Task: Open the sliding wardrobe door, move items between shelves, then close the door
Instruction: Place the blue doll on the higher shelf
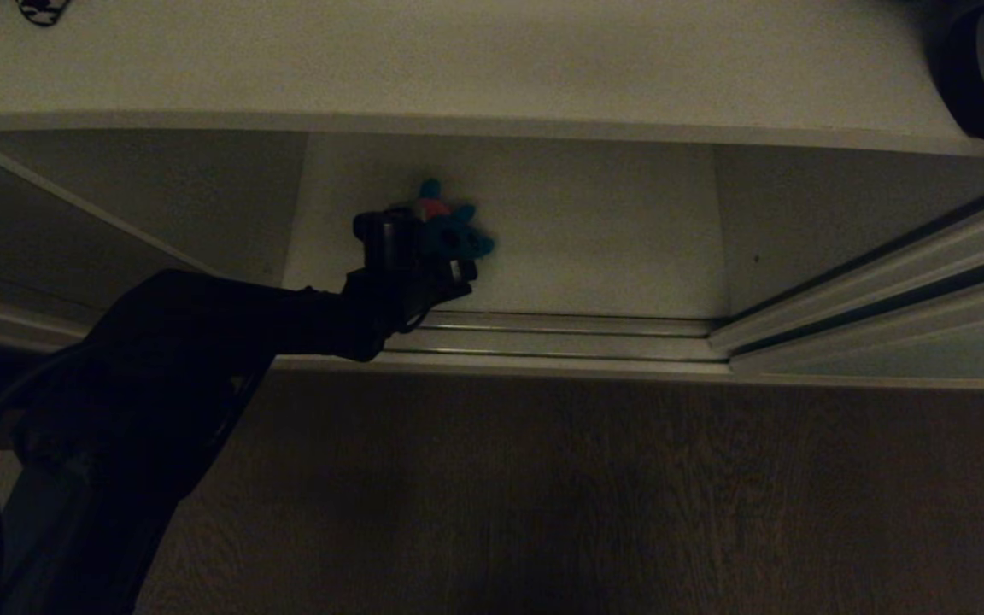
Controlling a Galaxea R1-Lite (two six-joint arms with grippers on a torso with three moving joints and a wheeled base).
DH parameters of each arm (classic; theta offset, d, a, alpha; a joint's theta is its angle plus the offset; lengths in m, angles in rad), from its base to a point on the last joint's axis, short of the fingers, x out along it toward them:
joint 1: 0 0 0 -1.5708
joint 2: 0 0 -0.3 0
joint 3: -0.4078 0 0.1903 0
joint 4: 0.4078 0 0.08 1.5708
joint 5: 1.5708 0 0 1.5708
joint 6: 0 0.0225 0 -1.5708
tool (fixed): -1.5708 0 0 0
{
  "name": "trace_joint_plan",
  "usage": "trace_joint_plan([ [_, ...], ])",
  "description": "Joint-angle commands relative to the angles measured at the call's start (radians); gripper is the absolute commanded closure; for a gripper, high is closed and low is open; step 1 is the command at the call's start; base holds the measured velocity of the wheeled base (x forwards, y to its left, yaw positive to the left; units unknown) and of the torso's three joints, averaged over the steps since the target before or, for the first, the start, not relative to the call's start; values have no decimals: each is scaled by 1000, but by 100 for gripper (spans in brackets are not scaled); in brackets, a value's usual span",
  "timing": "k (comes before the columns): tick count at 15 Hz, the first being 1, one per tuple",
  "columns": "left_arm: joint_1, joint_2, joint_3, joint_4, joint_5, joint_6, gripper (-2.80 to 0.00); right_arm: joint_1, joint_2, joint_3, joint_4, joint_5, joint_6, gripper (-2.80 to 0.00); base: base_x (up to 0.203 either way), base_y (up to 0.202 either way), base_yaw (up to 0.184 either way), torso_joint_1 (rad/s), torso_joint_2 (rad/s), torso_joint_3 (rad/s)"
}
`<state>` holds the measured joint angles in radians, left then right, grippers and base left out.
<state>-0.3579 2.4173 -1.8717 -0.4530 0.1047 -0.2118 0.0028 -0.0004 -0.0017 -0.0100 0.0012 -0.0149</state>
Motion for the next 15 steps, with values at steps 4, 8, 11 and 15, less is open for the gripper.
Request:
trace_joint_plan([
  [4, 8, 49, -39, -44, 3, 6, -280, 0, -1, 0, -1, 0, 0, 0, 0, 0, 0, 0, 0, 0],
  [8, 10, 71, -58, -48, 15, 37, 0, 0, -1, 0, -1, 0, 0, 0, 0, 0, 0, 0, 0, 0],
  [11, 11, 86, -58, -94, 15, 40, 0, 0, -1, 0, -1, 0, 0, 0, 0, 0, 0, 0, 0, 0],
  [15, 9, -17, -1, -73, 19, 23, 0, 0, -1, 0, -1, 0, 0, 0, 0, 0, 0, 0, 0, 0],
])
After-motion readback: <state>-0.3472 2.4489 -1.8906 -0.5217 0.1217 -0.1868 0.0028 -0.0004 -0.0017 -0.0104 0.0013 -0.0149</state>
